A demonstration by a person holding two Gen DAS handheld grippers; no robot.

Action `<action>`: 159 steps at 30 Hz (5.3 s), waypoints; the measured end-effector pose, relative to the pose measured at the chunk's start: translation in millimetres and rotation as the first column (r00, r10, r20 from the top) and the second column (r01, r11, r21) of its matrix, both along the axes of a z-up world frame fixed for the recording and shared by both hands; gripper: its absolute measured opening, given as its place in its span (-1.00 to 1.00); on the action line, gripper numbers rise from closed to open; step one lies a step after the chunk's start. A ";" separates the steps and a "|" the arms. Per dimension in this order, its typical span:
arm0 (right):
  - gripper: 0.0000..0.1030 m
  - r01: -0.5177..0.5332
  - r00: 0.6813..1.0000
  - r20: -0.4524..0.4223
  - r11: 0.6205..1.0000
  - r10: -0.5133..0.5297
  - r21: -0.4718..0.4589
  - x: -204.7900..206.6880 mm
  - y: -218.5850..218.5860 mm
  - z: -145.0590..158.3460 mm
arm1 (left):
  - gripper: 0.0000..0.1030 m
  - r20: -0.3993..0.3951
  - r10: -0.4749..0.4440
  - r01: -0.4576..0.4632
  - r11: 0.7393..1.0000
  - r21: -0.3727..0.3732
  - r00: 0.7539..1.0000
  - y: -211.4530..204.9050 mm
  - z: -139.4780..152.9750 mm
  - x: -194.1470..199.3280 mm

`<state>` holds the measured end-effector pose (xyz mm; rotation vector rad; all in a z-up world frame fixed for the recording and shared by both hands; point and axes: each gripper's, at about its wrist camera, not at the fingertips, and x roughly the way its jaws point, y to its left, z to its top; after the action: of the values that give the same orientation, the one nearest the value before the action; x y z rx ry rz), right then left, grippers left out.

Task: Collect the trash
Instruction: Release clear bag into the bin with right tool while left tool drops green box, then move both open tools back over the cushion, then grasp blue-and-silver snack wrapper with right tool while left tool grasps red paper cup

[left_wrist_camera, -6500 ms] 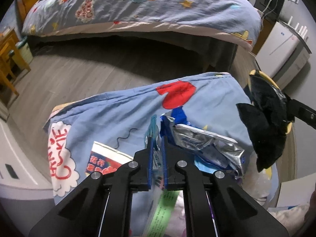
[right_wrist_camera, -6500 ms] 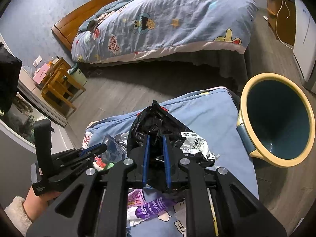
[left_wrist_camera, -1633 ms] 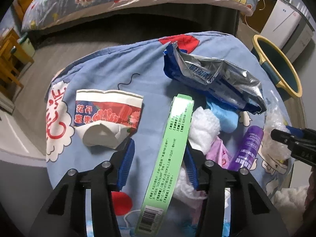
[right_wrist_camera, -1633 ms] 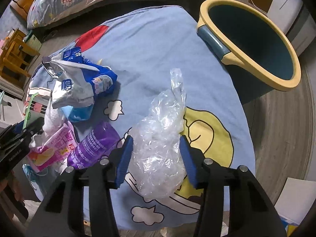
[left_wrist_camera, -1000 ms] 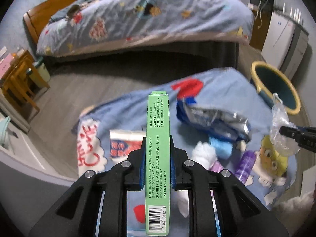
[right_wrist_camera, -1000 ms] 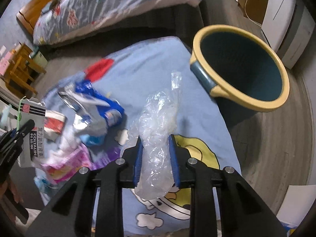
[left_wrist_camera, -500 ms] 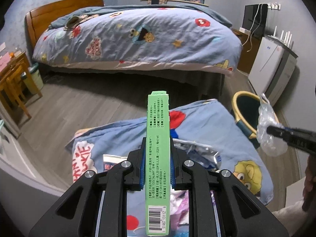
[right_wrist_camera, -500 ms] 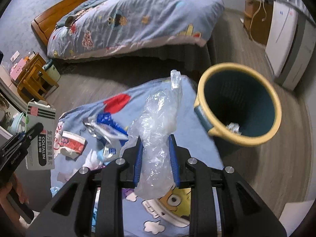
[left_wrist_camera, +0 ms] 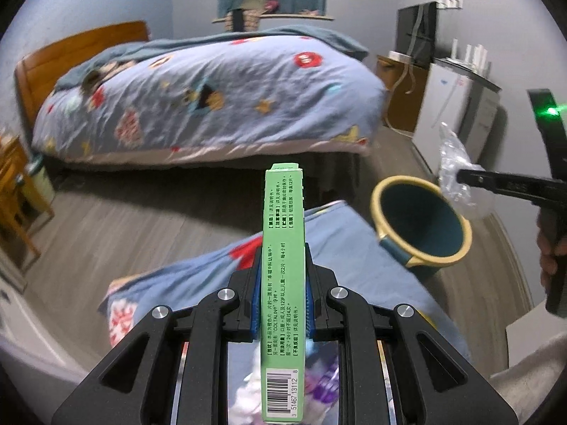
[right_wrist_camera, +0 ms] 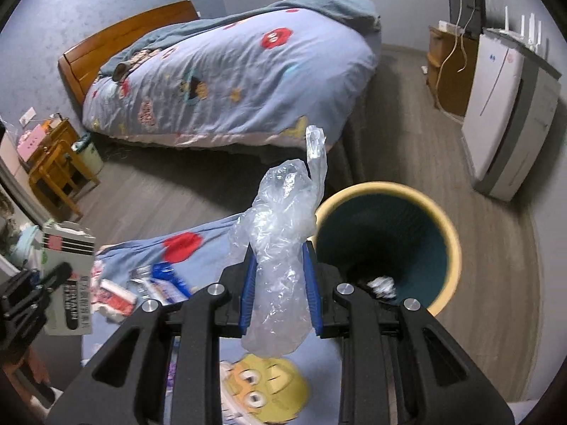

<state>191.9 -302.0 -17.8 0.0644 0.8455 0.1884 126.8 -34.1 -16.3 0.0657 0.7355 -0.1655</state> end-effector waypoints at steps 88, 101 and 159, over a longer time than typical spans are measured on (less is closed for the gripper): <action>0.89 -0.028 0.999 -0.034 0.999 0.029 0.020 27.2 42.0 -24.0 | 0.88 0.022 0.113 -0.114 0.992 0.058 0.993 54.9 2.6 -4.0; 0.89 -0.247 0.965 -0.118 0.963 0.234 -0.108 13.7 163.8 -66.4 | 0.89 -0.100 0.259 -0.250 0.964 0.091 0.961 143.5 -66.3 -8.6; -0.56 -0.471 0.869 -0.227 0.877 0.440 -0.101 21.4 185.8 -101.2 | -0.80 -0.342 0.127 -0.139 0.990 -0.010 0.931 128.6 -140.0 39.1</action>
<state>213.3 -116.2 -118.9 -0.2713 1.0640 0.5717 165.9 94.6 -156.4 -0.0471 1.0807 -0.0593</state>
